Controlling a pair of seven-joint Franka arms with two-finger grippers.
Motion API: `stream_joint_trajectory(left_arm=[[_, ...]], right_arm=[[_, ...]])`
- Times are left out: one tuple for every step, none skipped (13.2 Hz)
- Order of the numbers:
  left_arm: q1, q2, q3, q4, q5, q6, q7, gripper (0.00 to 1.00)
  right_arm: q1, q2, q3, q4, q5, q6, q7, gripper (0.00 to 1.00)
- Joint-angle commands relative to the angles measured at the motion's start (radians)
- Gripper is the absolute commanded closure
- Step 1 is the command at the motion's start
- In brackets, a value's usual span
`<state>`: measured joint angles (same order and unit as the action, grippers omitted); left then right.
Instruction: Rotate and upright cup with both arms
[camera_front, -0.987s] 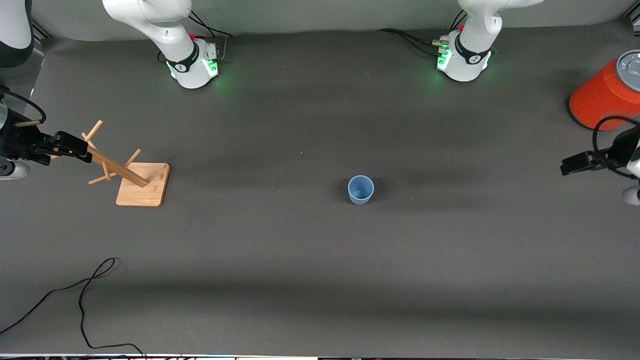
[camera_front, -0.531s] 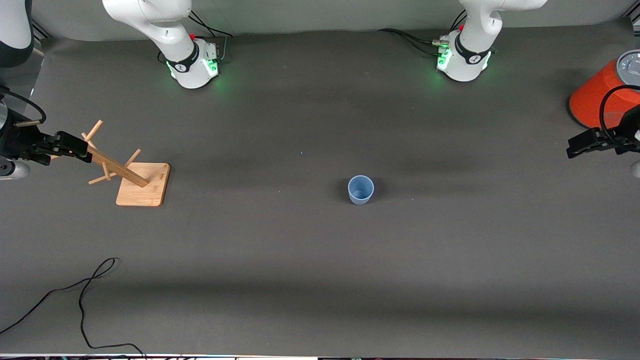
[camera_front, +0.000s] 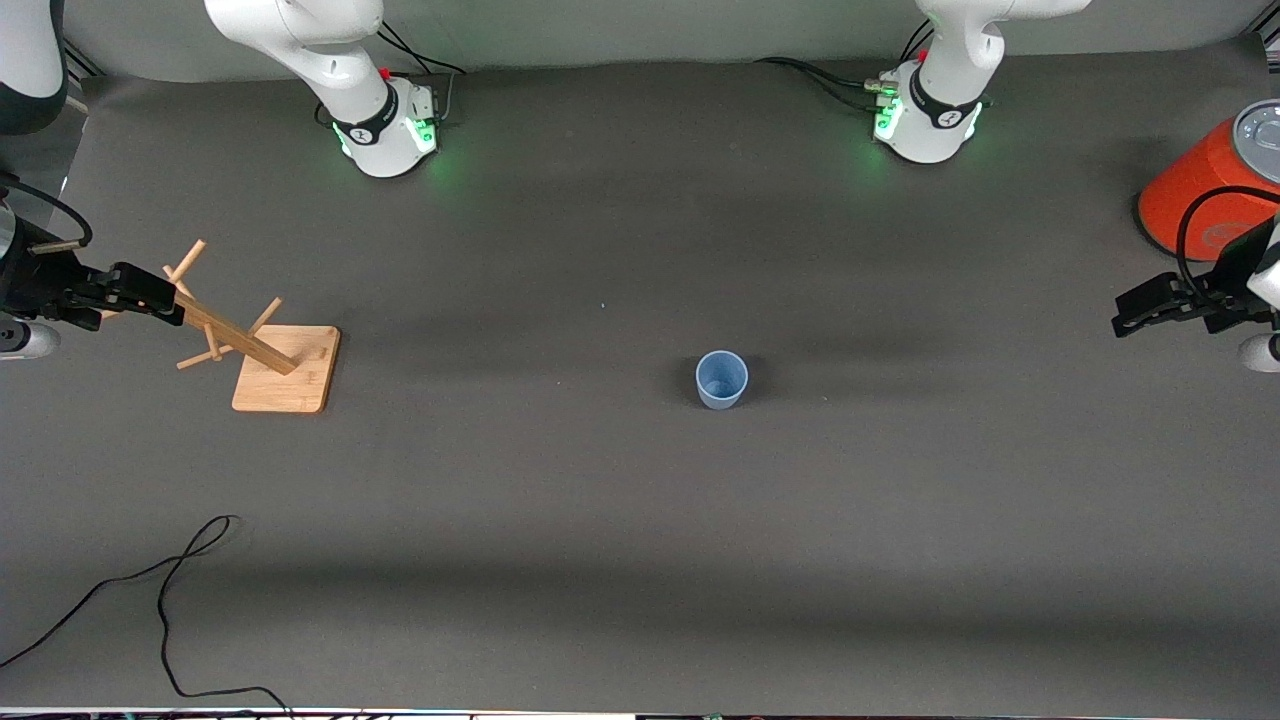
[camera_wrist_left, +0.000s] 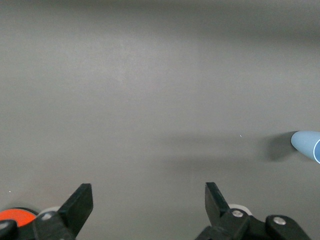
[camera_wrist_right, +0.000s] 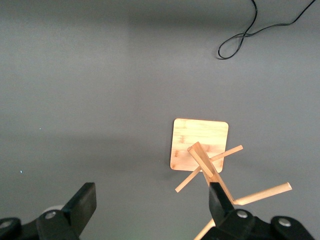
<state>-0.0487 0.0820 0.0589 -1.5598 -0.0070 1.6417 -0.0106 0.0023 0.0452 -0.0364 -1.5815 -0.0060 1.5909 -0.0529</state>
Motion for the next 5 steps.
stream_joint_trajectory(left_arm=[[-0.031,-0.018,0.018,-0.005,0.022,0.004,-0.002,0.00],[-0.043,-0.018,0.036,0.000,0.030,-0.011,-0.003,0.00],[-0.069,-0.021,0.064,0.000,0.041,-0.020,-0.003,0.00],[-0.079,-0.022,0.076,0.006,0.045,-0.048,-0.003,0.00],[-0.082,-0.024,0.076,0.009,0.050,-0.068,-0.003,0.00]], right_arm=[[-0.008,-0.019,0.004,-0.014,0.011,0.003,-0.015,0.00],[-0.008,-0.019,0.004,-0.014,0.011,0.003,-0.015,0.00],[-0.008,-0.019,0.004,-0.014,0.011,0.003,-0.015,0.00],[-0.008,-0.019,0.004,-0.014,0.011,0.003,-0.015,0.00],[-0.008,-0.019,0.004,-0.014,0.011,0.003,-0.015,0.00]])
